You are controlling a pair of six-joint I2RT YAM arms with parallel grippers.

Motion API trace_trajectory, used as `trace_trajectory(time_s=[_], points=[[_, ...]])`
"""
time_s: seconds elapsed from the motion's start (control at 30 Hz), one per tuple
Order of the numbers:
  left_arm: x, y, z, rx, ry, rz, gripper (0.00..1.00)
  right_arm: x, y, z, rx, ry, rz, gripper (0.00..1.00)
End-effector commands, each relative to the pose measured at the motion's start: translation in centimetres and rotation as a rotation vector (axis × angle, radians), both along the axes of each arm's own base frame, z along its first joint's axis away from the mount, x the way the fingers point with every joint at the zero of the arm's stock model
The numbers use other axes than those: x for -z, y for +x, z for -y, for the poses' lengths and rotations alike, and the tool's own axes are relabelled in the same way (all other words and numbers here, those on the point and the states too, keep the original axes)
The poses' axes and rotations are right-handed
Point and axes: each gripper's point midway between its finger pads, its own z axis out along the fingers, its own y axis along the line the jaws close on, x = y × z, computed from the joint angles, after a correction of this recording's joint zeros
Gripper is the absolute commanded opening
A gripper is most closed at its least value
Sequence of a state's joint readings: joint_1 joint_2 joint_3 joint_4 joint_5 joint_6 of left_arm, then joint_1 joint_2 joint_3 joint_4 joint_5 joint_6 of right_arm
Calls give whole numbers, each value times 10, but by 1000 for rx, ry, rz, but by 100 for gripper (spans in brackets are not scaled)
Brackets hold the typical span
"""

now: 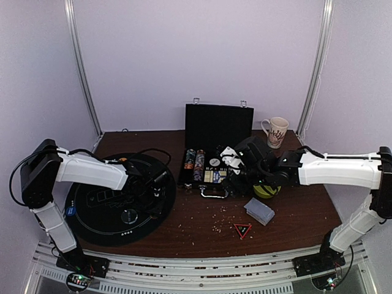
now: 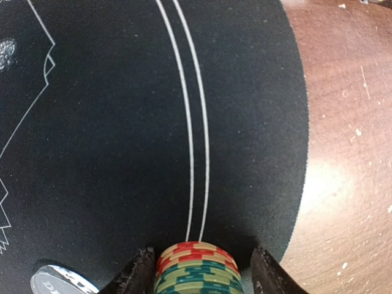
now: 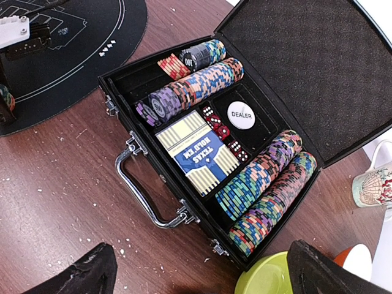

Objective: Distribute texas hold em gaming equipment
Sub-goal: Pick up the pile of poker chips from the dealer area.

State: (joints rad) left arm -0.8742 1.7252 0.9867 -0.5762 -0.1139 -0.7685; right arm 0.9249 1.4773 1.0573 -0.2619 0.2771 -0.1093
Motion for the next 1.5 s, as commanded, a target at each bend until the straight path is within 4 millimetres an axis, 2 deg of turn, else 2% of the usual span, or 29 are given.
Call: trace_trajectory(time_s=[0.0,0.1,0.23,0.63,0.97,1.03,1.13,1.2,1.47], points=[[12,-17,7,62,-32,-73,56,-6,0,2,-2,10,20,100],[16,-22,2,66,-11,-89,56,-5,-1,2,-4,8,17,100],[21,-27,-3,73,14,-108,51,-5,0,3,-2,8,22,100],[28,-40,-10,120,79,-136,51,-6,0,5,-2,5,29,100],[25,-44,-9,144,65,-151,46,-11,1,6,-3,5,44,100],[24,-45,-11,147,72,-155,46,-13,1,5,-5,7,46,100],[23,-48,-13,153,73,-161,53,-13,2,6,-5,5,47,100],[23,-50,-14,158,77,-165,55,-14,2,6,-5,6,48,100],[24,-55,-19,181,93,-181,50,-15,1,4,-12,10,44,100]])
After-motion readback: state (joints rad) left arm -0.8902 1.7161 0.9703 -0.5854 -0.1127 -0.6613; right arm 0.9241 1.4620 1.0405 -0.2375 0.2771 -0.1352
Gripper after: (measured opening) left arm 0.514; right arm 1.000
